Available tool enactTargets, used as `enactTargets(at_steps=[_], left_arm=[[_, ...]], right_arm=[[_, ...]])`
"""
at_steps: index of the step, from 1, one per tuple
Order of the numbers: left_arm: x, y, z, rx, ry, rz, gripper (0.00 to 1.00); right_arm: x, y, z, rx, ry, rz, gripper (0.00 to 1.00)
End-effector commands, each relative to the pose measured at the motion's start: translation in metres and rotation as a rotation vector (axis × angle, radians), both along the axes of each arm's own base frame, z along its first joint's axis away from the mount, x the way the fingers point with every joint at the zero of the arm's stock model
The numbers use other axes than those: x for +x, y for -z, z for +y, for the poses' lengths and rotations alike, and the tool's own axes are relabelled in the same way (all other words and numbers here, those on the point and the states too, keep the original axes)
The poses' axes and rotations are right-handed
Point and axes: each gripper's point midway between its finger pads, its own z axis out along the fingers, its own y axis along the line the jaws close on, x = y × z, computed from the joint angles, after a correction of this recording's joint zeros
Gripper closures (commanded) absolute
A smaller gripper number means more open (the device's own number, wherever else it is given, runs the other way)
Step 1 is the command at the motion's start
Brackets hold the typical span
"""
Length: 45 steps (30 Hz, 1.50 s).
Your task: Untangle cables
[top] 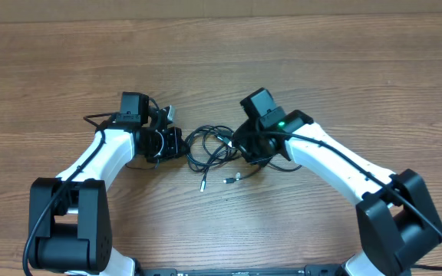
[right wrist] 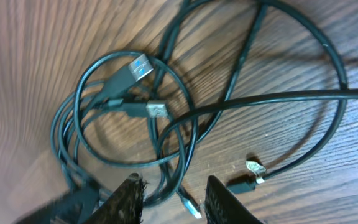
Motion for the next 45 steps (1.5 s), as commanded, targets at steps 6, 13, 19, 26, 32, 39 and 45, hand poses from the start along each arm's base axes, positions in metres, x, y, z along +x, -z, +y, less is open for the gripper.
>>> enactTargets(at_steps=[6,13,19,26,32,39,45], left_arm=[[0.005,-0.002,0.000,-0.012,-0.013,0.002,0.95],[0.005,-0.002,0.000,-0.012,-0.013,0.002,0.95],[0.005,-0.002,0.000,-0.012,-0.013,0.002,0.96],[0.005,-0.002,0.000,-0.012,-0.013,0.002,0.96],[0.005,-0.002,0.000,-0.012,-0.013,0.002,0.96],[0.005,-0.002,0.000,-0.012,-0.013,0.002,0.96],[0.005,-0.002,0.000,-0.012,-0.013,0.002,0.95]], right_arm=[[0.008,0.019,-0.008,-0.065,0.218,0.040,0.65],[0.009,0.019,-0.009,-0.061,0.263,0.046,0.61],[0.008,0.020,-0.008,-0.073,0.264,0.037,0.62],[0.000,0.026,-0.007,-0.112,0.337,0.033,0.63],[-0.002,0.034,-0.010,-0.113,0.368,0.037,0.62],[0.001,0.040,-0.021,-0.157,0.390,-0.006,0.57],[0.004,0.039,-0.023,-0.162,0.396,-0.022,0.56]])
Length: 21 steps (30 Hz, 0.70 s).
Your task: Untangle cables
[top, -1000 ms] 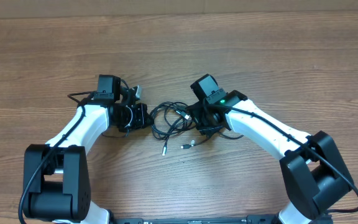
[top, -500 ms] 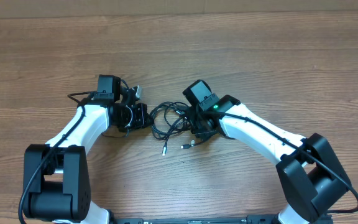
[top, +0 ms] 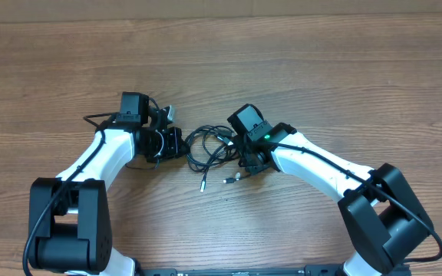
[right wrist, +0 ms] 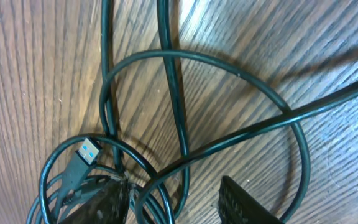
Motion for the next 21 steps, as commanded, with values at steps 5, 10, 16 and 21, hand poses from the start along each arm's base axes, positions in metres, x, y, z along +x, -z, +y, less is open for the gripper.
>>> enactTargets(at_steps=[5,10,16,21], left_arm=[[0.005,-0.002,0.000,-0.011,-0.013,0.002,0.95],[0.005,-0.002,0.000,-0.011,-0.013,0.002,0.95],[0.005,-0.002,0.000,-0.011,-0.013,0.002,0.95],[0.005,-0.002,0.000,-0.011,-0.013,0.002,0.94]], right_arm=[[0.002,0.003,-0.005,-0.027,0.020,-0.014,0.56],[0.005,0.005,-0.006,-0.039,0.025,-0.025,0.56],[0.007,0.015,-0.004,-0.041,0.024,-0.018,0.56],[0.011,0.018,-0.002,-0.032,0.024,-0.029,0.60]])
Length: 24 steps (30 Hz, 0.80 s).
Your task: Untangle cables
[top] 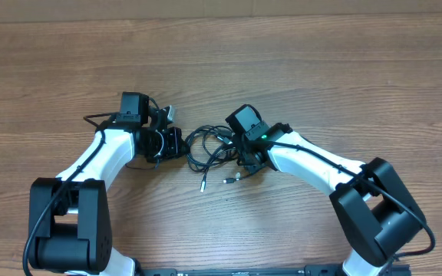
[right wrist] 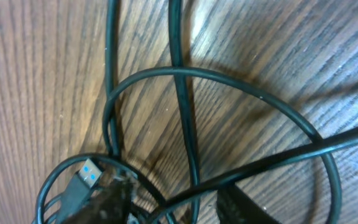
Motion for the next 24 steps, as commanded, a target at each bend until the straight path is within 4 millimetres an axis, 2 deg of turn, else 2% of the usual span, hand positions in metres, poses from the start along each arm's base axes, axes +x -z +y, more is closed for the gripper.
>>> enactTargets(at_steps=[1,8,9,10,11,18,21,24], left_arm=[[0.005,-0.002,0.000,-0.011,-0.013,0.002,0.94],[0.005,-0.002,0.000,-0.011,-0.013,0.002,0.95],[0.005,-0.002,0.000,-0.011,-0.013,0.002,0.95],[0.005,-0.002,0.000,-0.011,-0.013,0.002,0.94],[0.005,-0.002,0.000,-0.011,-0.013,0.002,0.94],[0.005,-0.002,0.000,-0.011,-0.013,0.002,0.94],[0.005,-0.002,0.000,-0.011,-0.013,0.002,0.94],[0.005,-0.002,0.000,-0.011,-0.013,0.001,0.94]], right_arm=[[0.002,0.004,-0.002,-0.012,0.013,-0.009,0.63],[0.002,0.004,-0.002,-0.013,0.006,-0.011,0.74],[0.002,0.004,-0.002,-0.014,0.006,-0.010,0.77],[0.001,0.004,-0.003,-0.017,0.004,-0.007,0.90],[0.000,0.005,-0.004,-0.022,-0.003,-0.004,0.96],[0.003,-0.003,0.002,0.007,-0.097,-0.013,0.96],[0.012,-0.021,0.008,0.068,-0.177,-0.060,0.96],[0.027,-0.049,0.021,0.151,-0.295,-0.164,0.96]])
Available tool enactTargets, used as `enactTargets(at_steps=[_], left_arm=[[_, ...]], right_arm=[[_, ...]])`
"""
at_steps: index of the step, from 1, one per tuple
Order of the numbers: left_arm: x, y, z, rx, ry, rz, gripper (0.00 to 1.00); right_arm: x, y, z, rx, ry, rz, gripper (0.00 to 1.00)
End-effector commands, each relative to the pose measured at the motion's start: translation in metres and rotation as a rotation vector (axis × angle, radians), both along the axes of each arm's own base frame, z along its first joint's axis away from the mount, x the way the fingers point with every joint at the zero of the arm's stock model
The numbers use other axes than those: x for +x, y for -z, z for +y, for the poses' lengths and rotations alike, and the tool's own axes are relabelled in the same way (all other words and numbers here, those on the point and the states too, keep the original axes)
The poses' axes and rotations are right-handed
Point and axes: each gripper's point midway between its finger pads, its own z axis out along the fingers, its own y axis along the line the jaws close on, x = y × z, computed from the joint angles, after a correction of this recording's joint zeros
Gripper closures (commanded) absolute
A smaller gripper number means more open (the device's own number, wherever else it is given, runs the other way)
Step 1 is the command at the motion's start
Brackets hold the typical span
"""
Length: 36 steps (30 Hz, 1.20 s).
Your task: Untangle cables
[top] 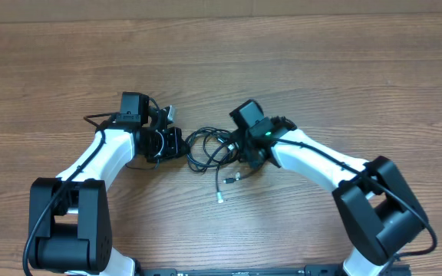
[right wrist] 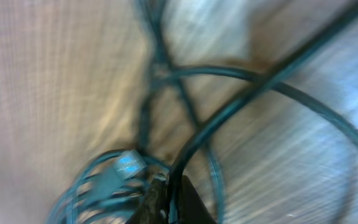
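A tangle of thin black cables (top: 208,149) lies on the wooden table between my two grippers. One loose end with a small plug (top: 220,198) trails toward the front, and another (top: 238,176) lies beside it. My right gripper (top: 245,151) is at the tangle's right side. In the blurred right wrist view its jaws (right wrist: 169,198) are shut on a black cable strand (right wrist: 229,115), with a blue-tongued USB plug (right wrist: 127,165) just left of them. My left gripper (top: 172,143) rests at the tangle's left edge. Its jaws are too dark to read from overhead.
The wooden table (top: 321,69) stretches bare on every side of the tangle. A thin cable (top: 97,118) runs along the left arm. The right arm's own cable (top: 313,142) follows its white link.
The right jaws stood open astride the strands and are now shut on one black strand. The long loose end has shifted right and toward the front. The left arm has not moved.
At first my right gripper hung open over the tangle's right part, with loops and plugs in view. Later it sat closer to the strands, jaws open either side of them. Now it grips one strand and the tangle has shifted slightly. The left arm stayed put throughout.
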Motion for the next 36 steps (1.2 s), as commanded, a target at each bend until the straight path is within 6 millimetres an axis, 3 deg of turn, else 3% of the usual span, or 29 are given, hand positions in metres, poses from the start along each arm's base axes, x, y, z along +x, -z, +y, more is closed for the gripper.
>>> enactTargets(at_steps=[1,5,14,19,22,25,28,33,36], left_arm=[[0.005,-0.002,0.000,-0.008,-0.013,0.000,0.94],[0.005,-0.002,0.000,-0.008,-0.013,-0.001,0.95],[0.005,-0.002,0.000,-0.008,-0.013,-0.001,0.95],[0.005,-0.002,0.000,-0.008,-0.013,-0.001,0.95],[0.005,-0.002,0.000,-0.008,-0.013,-0.001,0.95],[0.005,-0.002,0.000,-0.008,-0.013,-0.001,0.94],[0.005,-0.002,0.000,-0.008,-0.013,-0.001,0.94],[0.005,-0.002,0.000,-0.008,-0.014,-0.001,0.91],[0.005,-0.002,0.000,-0.008,-0.014,0.000,0.80]], right_arm=[[0.014,-0.049,0.017,0.112,-0.200,-0.148,0.96],[0.025,-0.091,0.032,0.205,-0.348,-0.299,0.96],[0.034,-0.118,0.021,0.230,-0.368,-0.374,0.96],[0.039,-0.157,0.024,0.397,-0.554,-0.509,0.96],[0.041,-0.170,0.015,0.471,-0.600,-0.541,0.96],[0.046,-0.162,-0.006,0.468,-0.549,-0.495,0.96],[0.044,-0.137,-0.033,0.406,-0.462,-0.380,0.96],[0.022,-0.078,-0.095,0.111,-0.292,-0.132,0.96],[0.002,-0.057,-0.132,-0.081,-0.221,-0.011,0.96]])
